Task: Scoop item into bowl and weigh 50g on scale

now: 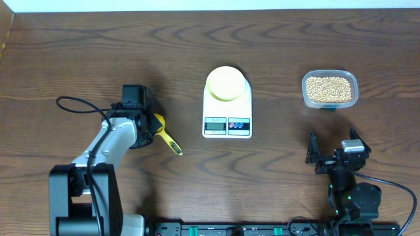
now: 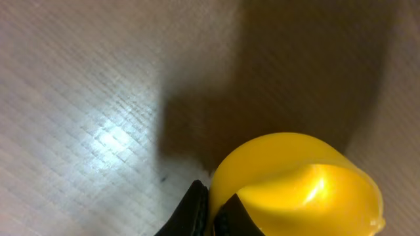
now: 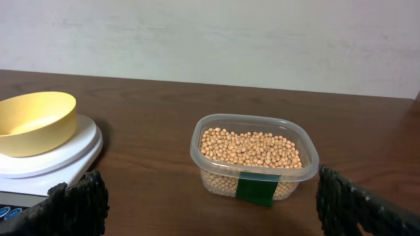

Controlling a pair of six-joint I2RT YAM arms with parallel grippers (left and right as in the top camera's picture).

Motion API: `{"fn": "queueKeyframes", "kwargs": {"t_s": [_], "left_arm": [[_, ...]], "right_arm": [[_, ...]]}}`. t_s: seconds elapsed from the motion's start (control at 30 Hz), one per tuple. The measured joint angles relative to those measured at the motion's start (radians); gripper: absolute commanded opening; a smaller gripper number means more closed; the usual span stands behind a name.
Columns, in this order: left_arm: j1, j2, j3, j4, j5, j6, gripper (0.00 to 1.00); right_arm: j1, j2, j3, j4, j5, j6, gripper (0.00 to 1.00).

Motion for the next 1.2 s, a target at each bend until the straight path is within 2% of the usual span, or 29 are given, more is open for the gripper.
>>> {"fn": "queueKeyframes", "kwargs": {"t_s": [0.13,0.2,0.37,0.5,0.6,0.73,0.8,0.9,1.0,1.1,1.13,1.2], "left_arm": [[0.024,-0.082,0.072,-0.192,0.000,-0.039,0.07],[0.061,-0.204,0.157,-0.262,0.000,-0.080,0.07],[0.116,-0.502,0.224,-0.303,-0.001,-0.127,0.07],[0.117,-0.667,0.224,-0.326,0.000,-0.102,0.07],[0.117,-0.745,0.224,-0.351,0.000,-0.104,0.07],[0.117,-0.773,0.224,-0.416,-0.001,-0.192,0.07],[0.117,-0.768,0.224,-0.442,-0.004,-0.231,0.07],[0.117,-0.740,0.224,-0.501,-0.007,-0.304,0.07],[0.117,-0.694,0.223,-0.574,-0.006,-0.386,0.07],[0.117,-0.660,0.222,-0.607,0.023,-0.420,0.07],[0.117,-0.650,0.222,-0.610,0.034,-0.425,0.07],[0.114,-0.621,0.222,-0.612,0.072,-0.440,0.07]], "right_arm": [[0.000,0.000,0.000,0.000,0.000,0.000,0.99],[0.000,0.000,0.000,0.000,0.000,0.000,0.99],[0.000,0.000,0.000,0.000,0.000,0.000,0.99],[0.000,0.000,0.000,0.000,0.000,0.000,0.99],[0.000,0.000,0.000,0.002,0.000,0.000,0.99],[0.000,0.000,0.000,0.002,-0.007,0.022,0.99],[0.000,0.000,0.000,0.008,-0.057,0.148,0.99],[0.000,0.000,0.000,0.023,-0.216,0.513,0.99],[0.000,0.000,0.000,0.030,-0.469,0.906,0.99],[0.000,0.000,0.000,0.030,-0.571,1.071,0.97],[0.000,0.000,0.000,0.037,-0.584,1.096,0.90],[0.000,0.000,0.000,0.064,-0.594,1.093,0.85]]}}
